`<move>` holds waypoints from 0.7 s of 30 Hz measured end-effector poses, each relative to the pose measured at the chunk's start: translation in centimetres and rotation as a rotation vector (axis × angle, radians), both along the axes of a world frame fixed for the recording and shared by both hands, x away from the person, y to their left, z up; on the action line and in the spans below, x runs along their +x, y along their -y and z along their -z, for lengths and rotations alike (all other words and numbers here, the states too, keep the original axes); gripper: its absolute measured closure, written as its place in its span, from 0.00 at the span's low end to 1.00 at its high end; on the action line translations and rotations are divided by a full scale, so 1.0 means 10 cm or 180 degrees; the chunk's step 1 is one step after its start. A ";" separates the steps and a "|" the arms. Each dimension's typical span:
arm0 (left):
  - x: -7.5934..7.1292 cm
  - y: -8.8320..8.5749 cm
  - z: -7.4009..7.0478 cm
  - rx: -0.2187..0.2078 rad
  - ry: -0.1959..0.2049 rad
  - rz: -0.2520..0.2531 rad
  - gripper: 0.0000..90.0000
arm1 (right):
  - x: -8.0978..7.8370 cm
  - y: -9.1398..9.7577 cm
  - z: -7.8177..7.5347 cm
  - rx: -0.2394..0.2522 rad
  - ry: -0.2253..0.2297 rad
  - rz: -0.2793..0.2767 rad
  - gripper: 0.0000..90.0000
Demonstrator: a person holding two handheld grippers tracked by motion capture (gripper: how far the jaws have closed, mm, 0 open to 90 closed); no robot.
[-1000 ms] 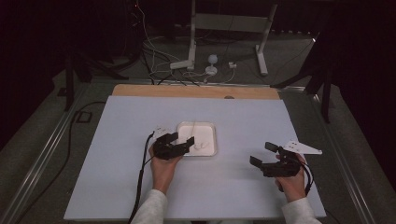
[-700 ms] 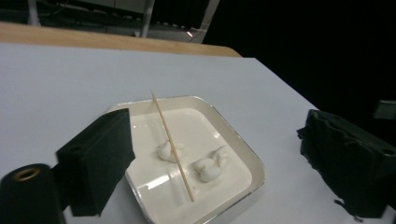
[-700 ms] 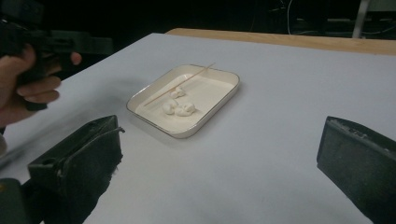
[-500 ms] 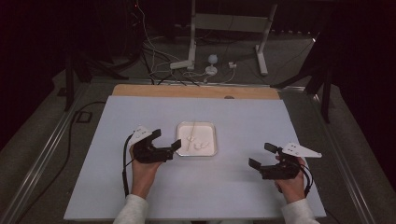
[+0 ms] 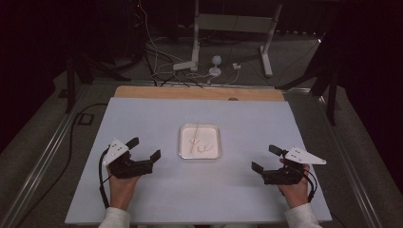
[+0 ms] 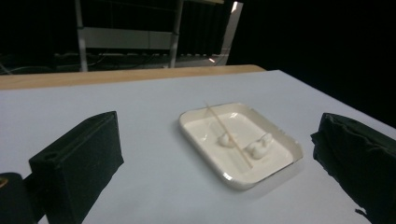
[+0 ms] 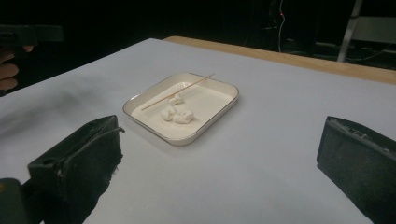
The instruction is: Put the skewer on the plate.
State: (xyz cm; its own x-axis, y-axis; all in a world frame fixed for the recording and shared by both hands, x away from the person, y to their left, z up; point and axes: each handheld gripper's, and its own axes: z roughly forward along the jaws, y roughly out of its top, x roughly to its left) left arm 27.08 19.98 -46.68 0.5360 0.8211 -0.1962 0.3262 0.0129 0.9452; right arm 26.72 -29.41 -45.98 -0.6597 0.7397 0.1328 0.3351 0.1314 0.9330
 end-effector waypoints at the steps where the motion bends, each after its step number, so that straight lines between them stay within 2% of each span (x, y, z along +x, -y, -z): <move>1: -0.02 -0.02 0.01 0.0012 0.0000 -0.0007 0.02 | 0.00 0.00 0.00 0.0002 0.0011 0.0005 0.00; 9: -0.12 -0.17 0.00 0.0035 0.0102 -0.0054 0.02 | -0.04 0.03 0.00 0.0039 0.0029 0.0012 0.00; 14: -0.16 -0.24 -0.01 0.0011 0.0125 -0.0083 0.02 | -0.06 0.05 0.02 0.0029 0.0036 0.0037 0.00; 17: -0.18 -0.25 -0.02 0.0066 0.0121 -0.0083 0.02 | -0.08 0.06 0.02 -0.0023 0.0050 0.0059 0.00; 21: -0.20 -0.27 -0.02 0.0048 0.0132 -0.0094 0.02 | -0.09 0.08 0.03 -0.0003 0.0046 0.0072 0.00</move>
State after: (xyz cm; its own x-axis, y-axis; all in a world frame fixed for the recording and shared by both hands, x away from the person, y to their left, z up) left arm 25.08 22.69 -46.47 0.5189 0.8394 -0.1618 0.2864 0.0076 0.9581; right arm 25.86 -30.17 -46.28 -0.6446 0.7546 0.1226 0.3245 0.1249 0.9376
